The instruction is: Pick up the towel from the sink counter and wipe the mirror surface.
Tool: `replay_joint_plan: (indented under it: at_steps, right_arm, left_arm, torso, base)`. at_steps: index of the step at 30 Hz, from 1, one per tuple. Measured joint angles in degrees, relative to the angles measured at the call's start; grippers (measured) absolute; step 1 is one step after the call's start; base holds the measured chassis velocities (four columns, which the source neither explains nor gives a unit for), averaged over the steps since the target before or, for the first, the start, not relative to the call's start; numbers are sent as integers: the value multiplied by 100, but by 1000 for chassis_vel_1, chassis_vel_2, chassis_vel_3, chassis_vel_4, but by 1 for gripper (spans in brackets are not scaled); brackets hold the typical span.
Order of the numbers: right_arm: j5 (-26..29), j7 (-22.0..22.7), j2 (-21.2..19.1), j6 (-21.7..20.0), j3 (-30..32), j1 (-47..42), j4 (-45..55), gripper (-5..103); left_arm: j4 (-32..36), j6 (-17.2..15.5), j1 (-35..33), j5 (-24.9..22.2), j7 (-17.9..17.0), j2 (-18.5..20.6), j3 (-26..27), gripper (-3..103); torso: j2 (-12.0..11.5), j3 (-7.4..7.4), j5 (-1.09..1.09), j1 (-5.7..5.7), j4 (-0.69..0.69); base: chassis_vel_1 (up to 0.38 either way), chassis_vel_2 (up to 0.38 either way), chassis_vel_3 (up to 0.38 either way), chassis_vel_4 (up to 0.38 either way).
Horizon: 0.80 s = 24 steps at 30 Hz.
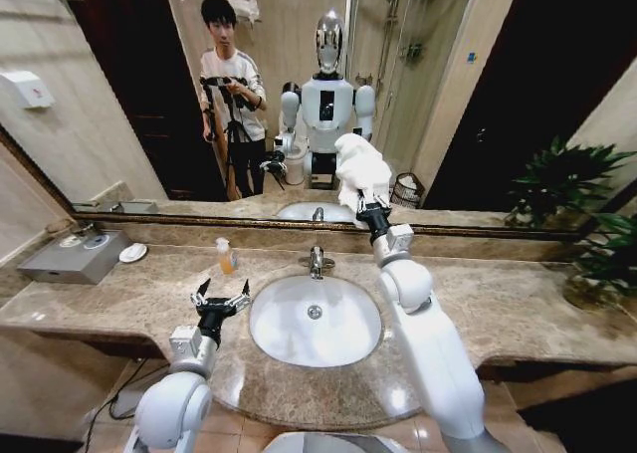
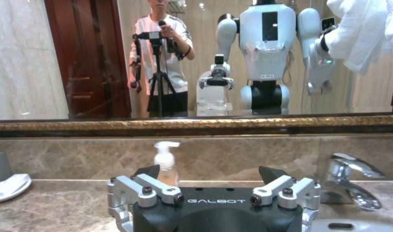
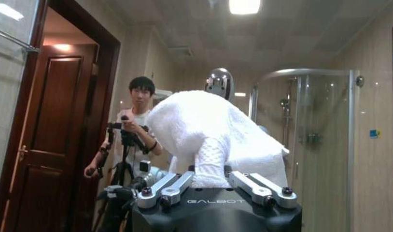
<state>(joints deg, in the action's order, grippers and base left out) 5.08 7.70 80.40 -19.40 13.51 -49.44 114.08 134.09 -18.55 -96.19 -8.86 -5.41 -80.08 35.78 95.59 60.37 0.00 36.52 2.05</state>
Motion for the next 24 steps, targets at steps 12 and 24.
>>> replay_joint_plan:
  at_steps: [12, 24]
  right_arm:
    - [45, 70, -37, -3, -14, -26, 51, 12]
    - [499, 338, -92, -18, -76, 114, 228, 12]
  left_arm:
    - [0, 0, 0, 0, 0, 1, 2, 100]
    - [0, 0, 0, 0, 0, -1, 0, 100]
  torso:
    - [0, 0, -3, 0, 1]
    - [0, 0, 0, 0, -2]
  base:
    - [177, 174, -166, -179]
    - [7, 15, -19, -18]
